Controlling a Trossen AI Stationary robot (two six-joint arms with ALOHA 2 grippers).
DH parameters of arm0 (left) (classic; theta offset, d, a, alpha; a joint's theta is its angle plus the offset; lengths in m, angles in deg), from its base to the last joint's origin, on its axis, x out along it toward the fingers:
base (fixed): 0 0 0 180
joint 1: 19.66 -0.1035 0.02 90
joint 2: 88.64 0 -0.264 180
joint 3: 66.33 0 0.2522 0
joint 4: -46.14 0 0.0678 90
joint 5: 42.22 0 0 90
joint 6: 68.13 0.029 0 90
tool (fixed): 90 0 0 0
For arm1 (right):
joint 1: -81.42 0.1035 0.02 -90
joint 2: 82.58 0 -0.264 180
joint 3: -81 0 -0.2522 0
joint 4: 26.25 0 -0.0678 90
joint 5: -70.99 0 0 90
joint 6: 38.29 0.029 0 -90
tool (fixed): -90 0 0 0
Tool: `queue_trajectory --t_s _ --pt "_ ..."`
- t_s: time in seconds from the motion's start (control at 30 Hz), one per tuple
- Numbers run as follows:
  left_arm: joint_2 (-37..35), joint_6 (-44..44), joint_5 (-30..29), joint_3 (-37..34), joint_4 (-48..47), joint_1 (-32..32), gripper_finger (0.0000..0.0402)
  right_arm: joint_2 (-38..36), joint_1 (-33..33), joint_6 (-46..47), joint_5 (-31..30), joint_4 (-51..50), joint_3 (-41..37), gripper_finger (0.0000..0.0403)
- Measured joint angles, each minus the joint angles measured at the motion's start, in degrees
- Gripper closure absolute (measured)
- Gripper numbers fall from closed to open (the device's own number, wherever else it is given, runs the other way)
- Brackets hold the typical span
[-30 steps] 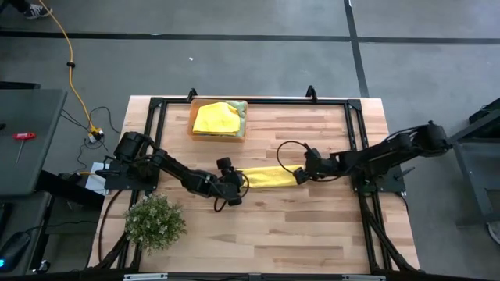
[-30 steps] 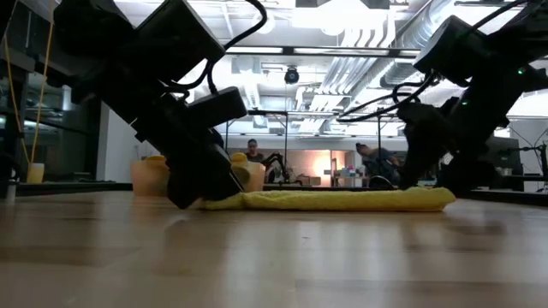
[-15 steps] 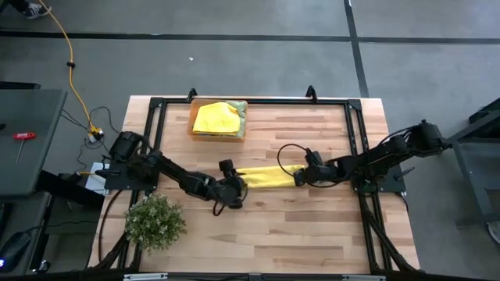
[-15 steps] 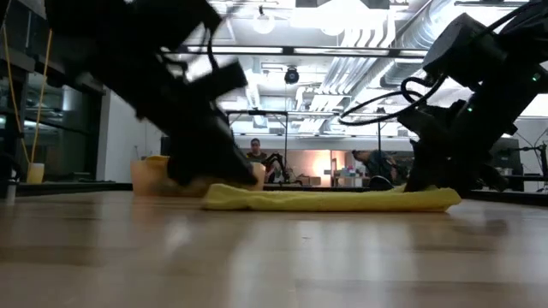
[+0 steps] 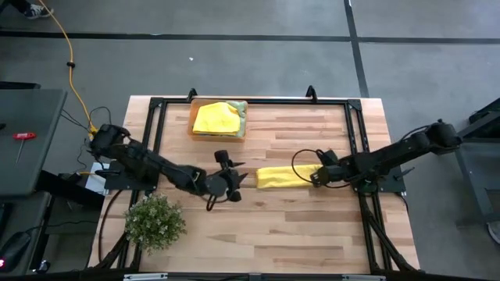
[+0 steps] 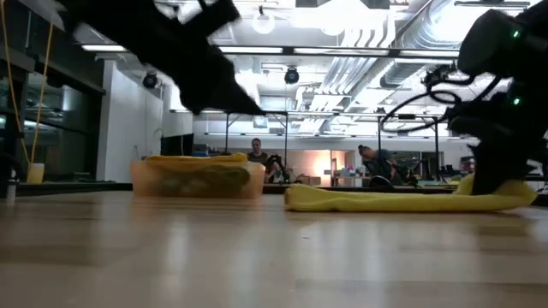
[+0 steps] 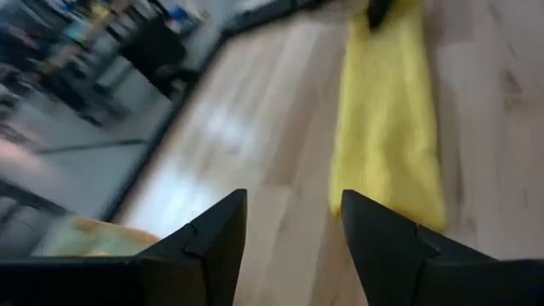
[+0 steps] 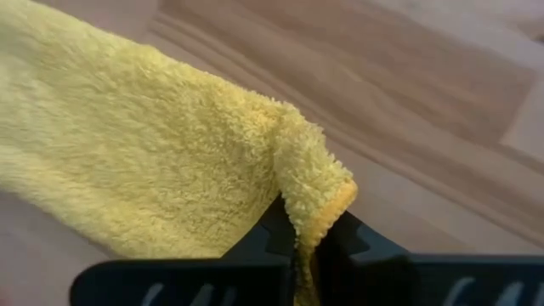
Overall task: Fold microfiber towels
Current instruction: Fold the yellow microfiber cloth
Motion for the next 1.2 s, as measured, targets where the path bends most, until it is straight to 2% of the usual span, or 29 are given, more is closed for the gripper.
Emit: queue_trajectory --t_s 0.13,0.27,0.37,0.47,0.53,0.63,0.77,1.2 --pt "6.1 0.1 8.4 -0.5 5.5 -3.7 0.0230 -4.2 0.6 0.2 -1.1 -8.5 3.0 0.0400" --pt "13.8 3.2 9.6 -0.6 11.8 -5.5 0.0258 -5.3 0.6 -1.0 -1.5 -13.6 6.8 0.0401" --pt "17.9 4.2 12.3 -0.1 13.1 -5.9 0.0304 -5.1 0.4 -2.2 -1.0 -15.9 9.0 0.0401" --pt "20.4 4.1 16.7 1.1 14.6 -6.3 0.0370 -5.1 0.1 -2.3 -1.0 -15.9 10.6 0.0402" --pt "21.6 3.6 18.9 1.8 15.3 -6.9 0.0393 -4.8 0.0 -2.3 -1.1 -15.7 11.7 0.0402" --pt "23.3 3.3 22.7 3.8 15.2 -8.0 0.0391 -3.3 0.0 -3.5 -1.3 -12.5 13.1 0.0402" --pt "23.7 2.9 24.7 4.9 14.9 -9.1 0.0399 0.0 0.0 -5.9 -0.9 -5.1 14.1 0.0402" --pt "24.6 1.8 24.8 5.0 15.6 -9.9 0.0401 11.4 0.0 -9.8 -1.4 20.8 14.3 0.0403"
